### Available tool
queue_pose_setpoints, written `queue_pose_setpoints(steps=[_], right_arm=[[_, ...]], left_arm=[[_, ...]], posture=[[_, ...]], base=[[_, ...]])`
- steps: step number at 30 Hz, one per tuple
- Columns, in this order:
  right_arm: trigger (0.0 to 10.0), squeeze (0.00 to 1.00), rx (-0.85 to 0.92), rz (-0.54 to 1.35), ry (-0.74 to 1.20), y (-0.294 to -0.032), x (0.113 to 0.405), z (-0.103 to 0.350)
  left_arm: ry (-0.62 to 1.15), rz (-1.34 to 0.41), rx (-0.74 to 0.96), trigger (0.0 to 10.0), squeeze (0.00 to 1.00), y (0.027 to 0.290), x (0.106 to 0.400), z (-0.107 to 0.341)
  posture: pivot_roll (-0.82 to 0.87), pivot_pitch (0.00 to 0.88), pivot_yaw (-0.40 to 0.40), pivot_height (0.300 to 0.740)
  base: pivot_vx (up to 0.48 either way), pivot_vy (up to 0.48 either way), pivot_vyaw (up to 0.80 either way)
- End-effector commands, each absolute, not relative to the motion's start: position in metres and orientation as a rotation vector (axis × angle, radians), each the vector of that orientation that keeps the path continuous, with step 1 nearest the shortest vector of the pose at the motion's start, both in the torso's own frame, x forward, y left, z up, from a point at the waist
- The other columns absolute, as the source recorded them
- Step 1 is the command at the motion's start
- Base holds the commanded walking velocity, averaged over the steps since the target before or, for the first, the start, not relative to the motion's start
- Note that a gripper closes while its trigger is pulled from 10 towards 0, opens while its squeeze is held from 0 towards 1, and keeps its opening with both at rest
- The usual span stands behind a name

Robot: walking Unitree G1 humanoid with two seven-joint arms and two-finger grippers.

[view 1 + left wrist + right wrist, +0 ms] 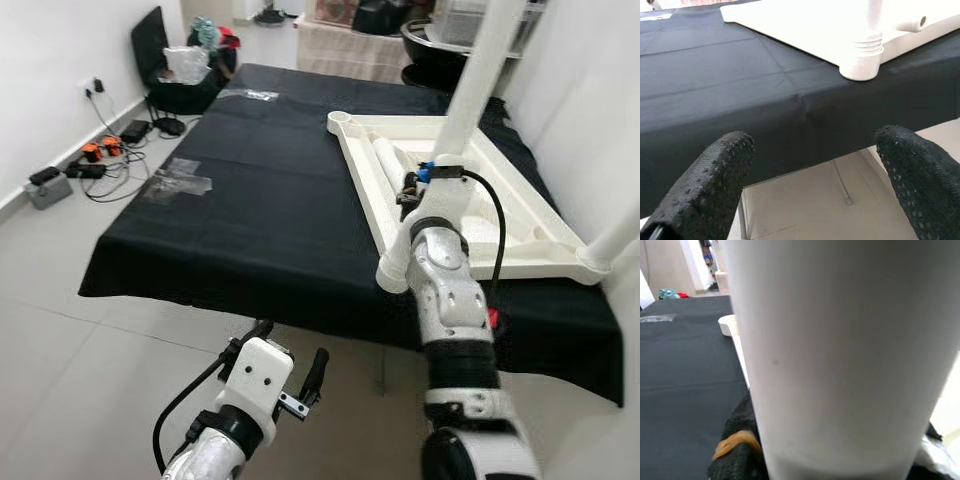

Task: Building children table

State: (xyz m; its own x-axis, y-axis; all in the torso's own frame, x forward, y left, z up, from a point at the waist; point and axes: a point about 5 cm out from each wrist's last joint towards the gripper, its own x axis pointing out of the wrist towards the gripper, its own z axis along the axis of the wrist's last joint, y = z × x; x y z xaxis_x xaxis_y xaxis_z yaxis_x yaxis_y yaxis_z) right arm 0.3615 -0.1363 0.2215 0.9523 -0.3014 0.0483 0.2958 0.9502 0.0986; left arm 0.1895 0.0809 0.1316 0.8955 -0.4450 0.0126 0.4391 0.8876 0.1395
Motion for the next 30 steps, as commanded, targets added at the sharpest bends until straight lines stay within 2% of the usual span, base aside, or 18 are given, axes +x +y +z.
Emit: queue_pose_setpoints(steps=[1, 4, 5, 6, 7, 12, 13, 14, 16, 19, 23, 26, 30], right_arm=[[10.0, 0.0, 0.106, -0.294, 0.033, -0.132, 0.361, 0.201], [10.0, 0.0, 0.125, -0.231, -0.012, -0.121, 0.363, 0.205], [10.0, 1.0, 0.121, -0.219, -0.041, -0.12, 0.362, 0.208], [10.0, 1.0, 0.121, -0.219, -0.041, -0.12, 0.362, 0.208], [10.0, 0.0, 0.097, -0.194, -0.093, -0.122, 0.363, 0.215], [10.0, 0.0, 0.07, -0.16, -0.135, -0.125, 0.364, 0.222], [10.0, 0.0, 0.076, 0.021, -0.185, -0.129, 0.374, 0.23], [10.0, 0.0, 0.072, 0.103, -0.205, -0.132, 0.377, 0.234], [10.0, 0.0, 0.068, 0.151, -0.216, -0.134, 0.379, 0.236], [10.0, 0.0, 0.154, 0.498, -0.12, -0.132, 0.379, 0.23], [10.0, 0.0, 0.166, 0.596, -0.103, -0.131, 0.377, 0.228], [10.0, 0.0, 0.092, 0.926, -0.081, -0.122, 0.362, 0.22], [10.0, 0.0, 0.073, 1.132, -0.112, -0.111, 0.356, 0.223]], left_arm=[[-0.031, -0.461, 0.139, 10.0, 0.0, 0.081, 0.188, 0.128], [-0.03, -0.462, 0.138, 10.0, 0.0, 0.081, 0.188, 0.127], [-0.029, -0.462, 0.138, 10.0, 0.0, 0.08, 0.188, 0.127], [-0.029, -0.462, 0.138, 10.0, 0.0, 0.08, 0.188, 0.127], [-0.028, -0.461, 0.137, 10.0, 0.0, 0.08, 0.188, 0.127], [-0.028, -0.459, 0.136, 10.0, 0.0, 0.08, 0.188, 0.127], [-0.03, -0.459, 0.136, 10.0, 0.0, 0.08, 0.189, 0.127], [-0.03, -0.459, 0.135, 10.0, 0.0, 0.08, 0.189, 0.128], [-0.03, -0.459, 0.135, 10.0, 0.0, 0.08, 0.189, 0.128], [-0.03, -0.46, 0.135, 10.0, 0.0, 0.08, 0.189, 0.128], [-0.029, -0.461, 0.135, 10.0, 0.0, 0.08, 0.189, 0.128], [-0.031, -0.459, 0.138, 10.0, 0.0, 0.081, 0.189, 0.128], [-0.04, -0.454, 0.137, 10.0, 0.0, 0.082, 0.189, 0.129]], posture=[[0.08, 0.093, -0.099, 0.74], [0.08, 0.093, -0.099, 0.74], [0.08, 0.093, -0.099, 0.74], [0.08, 0.093, -0.099, 0.74], [0.08, 0.095, -0.103, 0.74], [0.08, 0.095, -0.103, 0.74], [0.08, 0.099, -0.102, 0.74], [0.08, 0.1, -0.1, 0.74], [0.08, 0.1, -0.1, 0.74], [0.08, 0.099, -0.1, 0.74], [0.08, 0.099, -0.1, 0.74], [0.09, 0.103, -0.102, 0.74], [0.08, 0.111, -0.107, 0.74]], base=[[0.0, 0.0, 0.0], [0.0, 0.0, 0.0], [0.0, 0.0, 0.0], [0.0, 0.0, 0.0], [0.0, 0.0, 0.0], [0.0, 0.0, 0.0], [0.0, 0.0, 0.0], [0.0, 0.0, 0.0], [0.0, 0.0, 0.0], [0.0, 0.0, 0.0], [0.0, 0.0, 0.0], [0.0, 0.0, 0.0], [0.0, 0.0, 0.0]])
